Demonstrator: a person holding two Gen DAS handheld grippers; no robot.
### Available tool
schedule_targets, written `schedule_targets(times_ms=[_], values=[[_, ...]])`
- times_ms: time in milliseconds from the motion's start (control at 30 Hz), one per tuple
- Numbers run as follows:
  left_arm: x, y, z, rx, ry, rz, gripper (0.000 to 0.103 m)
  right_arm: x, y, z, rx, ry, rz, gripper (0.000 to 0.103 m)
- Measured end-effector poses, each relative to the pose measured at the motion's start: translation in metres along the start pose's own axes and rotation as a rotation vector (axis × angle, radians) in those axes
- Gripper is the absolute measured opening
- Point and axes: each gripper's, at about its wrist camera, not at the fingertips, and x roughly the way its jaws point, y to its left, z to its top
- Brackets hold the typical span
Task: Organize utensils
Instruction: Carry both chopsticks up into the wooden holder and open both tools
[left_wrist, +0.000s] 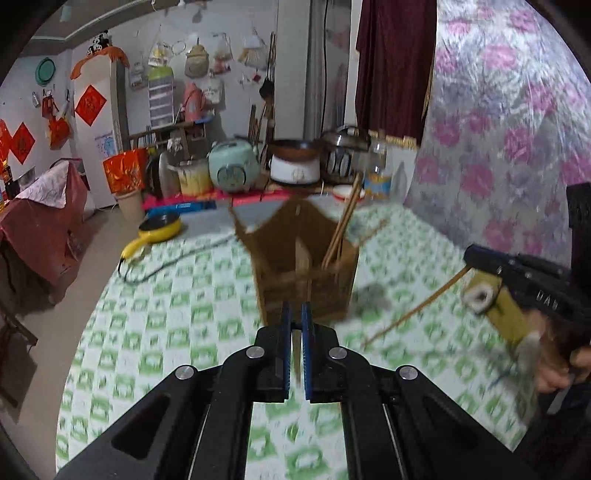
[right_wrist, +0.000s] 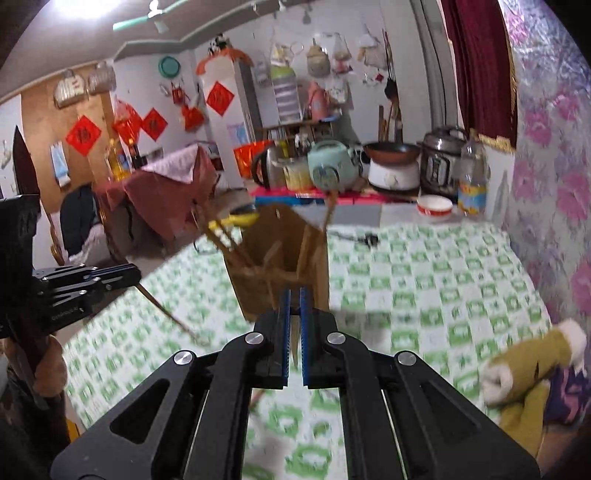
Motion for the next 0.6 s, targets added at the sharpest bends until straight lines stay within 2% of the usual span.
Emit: schedule_targets(times_ms=[200, 400, 533, 600], values=[[-0.012, 0.007, 0.059, -0.071, -0.110, -0.027, 0.006, -0.004, 0.009, 0.049, 0.019, -0.097, 0.038, 0.006], [-0.025, 0.007, 0.105, -0.114, -0.293, 0.076, 0.006, 0.003, 0.016, 0.083, 0.028, -0.188, 0.019, 0.006], [-0.005, 0.003, 0.118, -0.134, -0.350, 0.131, 0.006, 0.026, 0.016, 0.086, 0.027, -0.179, 0.004, 0.006], [0.014, 0.004, 0.121, -0.151, -0.345, 0.118, 0.006, 0.042, 0.012, 0.085, 0.022, -0.150, -0.005, 0.006]])
